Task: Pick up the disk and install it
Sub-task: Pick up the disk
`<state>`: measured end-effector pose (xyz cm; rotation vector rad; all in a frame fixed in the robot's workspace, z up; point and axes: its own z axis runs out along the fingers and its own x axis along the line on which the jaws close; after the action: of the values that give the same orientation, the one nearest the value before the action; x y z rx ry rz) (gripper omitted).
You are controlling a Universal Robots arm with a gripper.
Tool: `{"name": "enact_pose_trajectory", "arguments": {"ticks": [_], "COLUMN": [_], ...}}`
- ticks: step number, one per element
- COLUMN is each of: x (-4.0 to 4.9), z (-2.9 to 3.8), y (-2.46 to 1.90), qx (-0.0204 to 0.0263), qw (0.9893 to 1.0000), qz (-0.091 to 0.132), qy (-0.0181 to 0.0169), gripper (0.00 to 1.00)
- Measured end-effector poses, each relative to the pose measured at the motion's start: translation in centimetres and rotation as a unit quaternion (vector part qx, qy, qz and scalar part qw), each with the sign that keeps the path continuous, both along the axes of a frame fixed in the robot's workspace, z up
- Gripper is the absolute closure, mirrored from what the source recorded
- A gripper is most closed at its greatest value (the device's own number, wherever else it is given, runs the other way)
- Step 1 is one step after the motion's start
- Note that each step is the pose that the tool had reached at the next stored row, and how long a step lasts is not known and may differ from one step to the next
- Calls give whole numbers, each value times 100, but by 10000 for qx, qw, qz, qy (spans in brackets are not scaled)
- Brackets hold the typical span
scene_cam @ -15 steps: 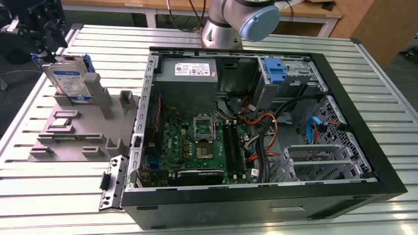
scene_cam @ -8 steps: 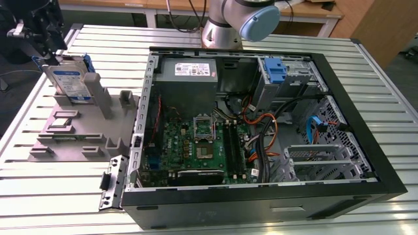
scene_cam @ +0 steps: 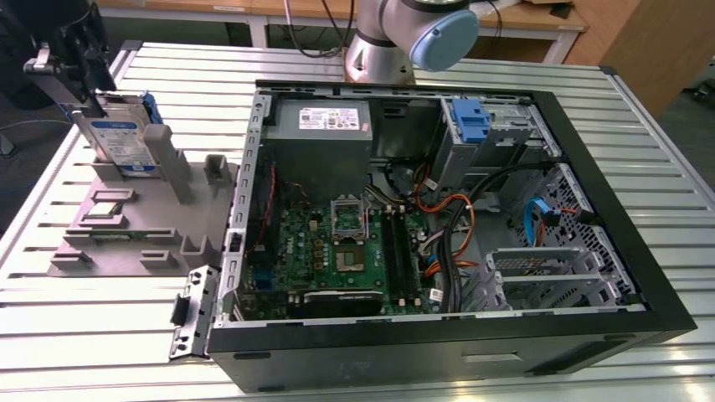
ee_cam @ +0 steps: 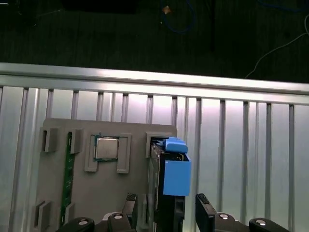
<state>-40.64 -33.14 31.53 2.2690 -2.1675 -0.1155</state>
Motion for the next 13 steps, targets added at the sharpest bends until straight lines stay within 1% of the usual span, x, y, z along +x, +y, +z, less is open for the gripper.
{"name": "enact_pose_trajectory", "arguments": {"ticks": [7, 13], "x": [0, 6], "z": [-96, -140], "y": [0, 1], "qx": [0, 0], "qw": [10000, 10000], "qz": [30, 27], "qy": [-13, -13], "gripper": [41, 41]}}
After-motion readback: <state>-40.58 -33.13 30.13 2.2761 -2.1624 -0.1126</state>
